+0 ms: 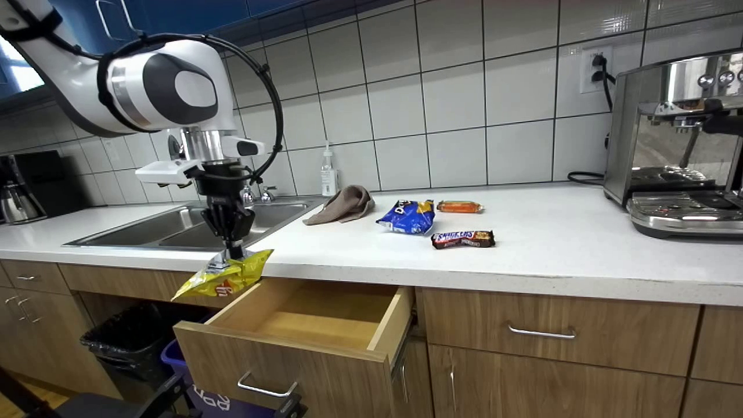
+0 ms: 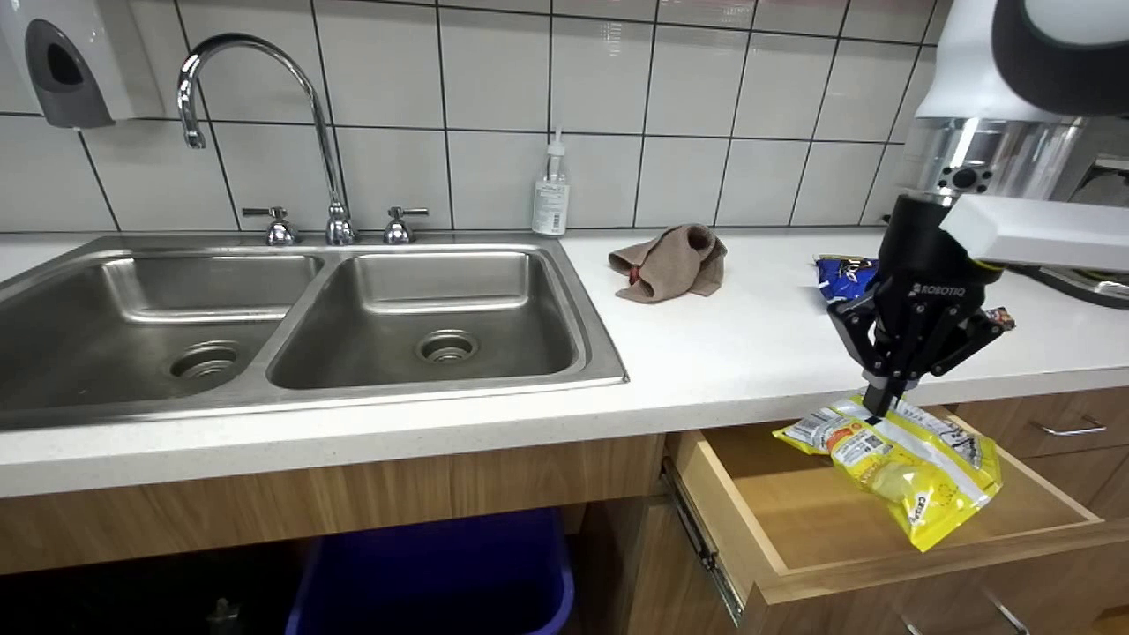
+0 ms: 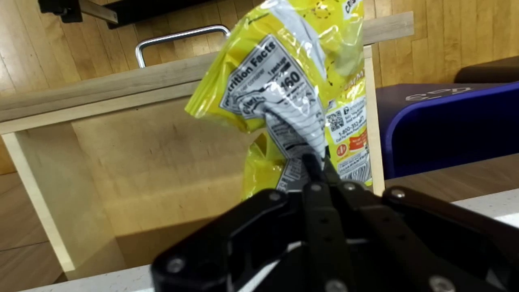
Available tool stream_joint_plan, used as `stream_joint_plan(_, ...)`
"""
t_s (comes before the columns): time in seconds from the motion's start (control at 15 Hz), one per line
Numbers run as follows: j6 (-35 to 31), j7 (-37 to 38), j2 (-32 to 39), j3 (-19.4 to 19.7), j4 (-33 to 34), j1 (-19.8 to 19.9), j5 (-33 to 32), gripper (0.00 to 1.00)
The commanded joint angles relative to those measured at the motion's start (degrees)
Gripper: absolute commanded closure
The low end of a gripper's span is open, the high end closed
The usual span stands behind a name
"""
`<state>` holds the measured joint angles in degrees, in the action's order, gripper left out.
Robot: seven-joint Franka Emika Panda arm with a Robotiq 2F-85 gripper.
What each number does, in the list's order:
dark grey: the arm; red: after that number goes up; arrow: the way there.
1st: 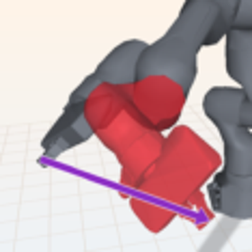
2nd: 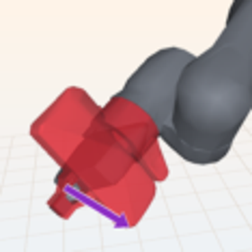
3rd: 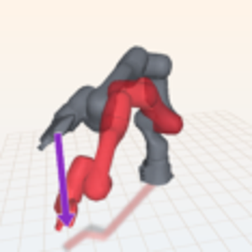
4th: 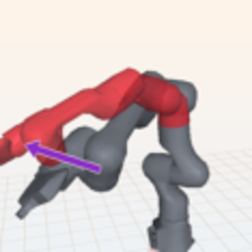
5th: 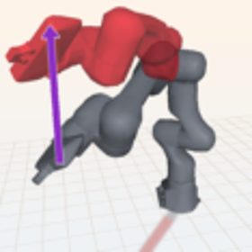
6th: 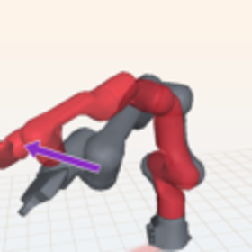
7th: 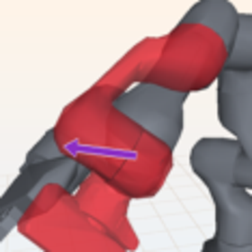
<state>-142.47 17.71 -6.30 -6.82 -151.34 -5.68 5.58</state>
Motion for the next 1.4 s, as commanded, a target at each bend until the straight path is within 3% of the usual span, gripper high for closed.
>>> stream_joint_plan(0.0, -2.4, 4.33, 2.9, -0.87, 0.96, 0.02, -1.32, 1.0)
stream_joint_plan(1.33, -4.48, 10.92, 17.79, 2.76, 11.62, -1.83, -5.23, 1.0)
